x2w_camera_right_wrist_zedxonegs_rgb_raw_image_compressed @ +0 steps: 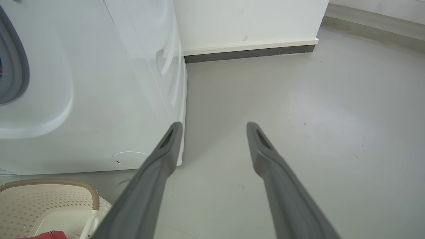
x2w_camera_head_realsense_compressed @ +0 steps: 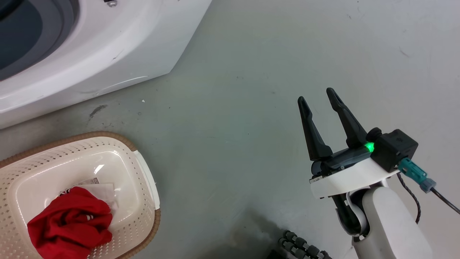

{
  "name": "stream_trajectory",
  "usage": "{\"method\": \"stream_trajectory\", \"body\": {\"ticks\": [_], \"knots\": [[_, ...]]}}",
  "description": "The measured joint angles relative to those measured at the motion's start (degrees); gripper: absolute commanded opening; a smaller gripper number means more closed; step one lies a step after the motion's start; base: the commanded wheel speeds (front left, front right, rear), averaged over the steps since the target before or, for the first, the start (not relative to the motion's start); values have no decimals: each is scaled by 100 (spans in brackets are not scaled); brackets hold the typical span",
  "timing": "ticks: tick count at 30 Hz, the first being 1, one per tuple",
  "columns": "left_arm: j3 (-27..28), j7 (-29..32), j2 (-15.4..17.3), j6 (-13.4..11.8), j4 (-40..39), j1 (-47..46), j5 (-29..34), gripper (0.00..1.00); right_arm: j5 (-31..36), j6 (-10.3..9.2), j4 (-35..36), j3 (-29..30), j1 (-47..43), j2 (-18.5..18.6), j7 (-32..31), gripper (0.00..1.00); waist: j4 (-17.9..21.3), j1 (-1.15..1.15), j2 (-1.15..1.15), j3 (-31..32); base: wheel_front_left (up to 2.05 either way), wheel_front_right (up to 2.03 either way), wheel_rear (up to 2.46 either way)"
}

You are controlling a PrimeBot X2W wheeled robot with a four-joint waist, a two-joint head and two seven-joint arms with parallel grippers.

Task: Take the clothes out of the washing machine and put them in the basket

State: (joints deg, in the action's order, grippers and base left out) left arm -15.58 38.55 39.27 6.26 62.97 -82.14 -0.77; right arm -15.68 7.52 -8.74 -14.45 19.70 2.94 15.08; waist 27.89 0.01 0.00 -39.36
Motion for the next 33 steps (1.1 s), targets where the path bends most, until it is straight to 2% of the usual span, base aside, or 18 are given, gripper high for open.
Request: {"method": "stream_trajectory", "body": {"ticks": [4, 8, 17, 27, 33], "knots": [[62, -183, 7, -172, -290, 236, -101, 0, 4, -1, -34, 15, 22, 0, 1, 100, -39, 0, 0, 35, 0, 0, 0], [164, -614, -21, -342, -628, 544, -248, 0, 66, -1, -62, 66, 26, -1, 1, 100, -101, 0, 0, 143, 0, 0, 0], [537, -1792, -427, -664, -1066, 1358, -829, 0, 291, 0, -93, 235, 19, -2, 1, 100, -280, 0, 0, 568, 0, 0, 0], [836, -3059, -1031, -671, -764, 2310, -1403, 0, 550, 0, -171, 478, -261, -3, 1, 100, -511, -1, 0, 1316, 0, 0, 0], [693, -3977, -1338, -542, -584, 2746, -1404, 0, 780, 0, -263, 595, -528, -3, 1, 100, -719, -1, 0, 1894, 0, 0, 0]]}}
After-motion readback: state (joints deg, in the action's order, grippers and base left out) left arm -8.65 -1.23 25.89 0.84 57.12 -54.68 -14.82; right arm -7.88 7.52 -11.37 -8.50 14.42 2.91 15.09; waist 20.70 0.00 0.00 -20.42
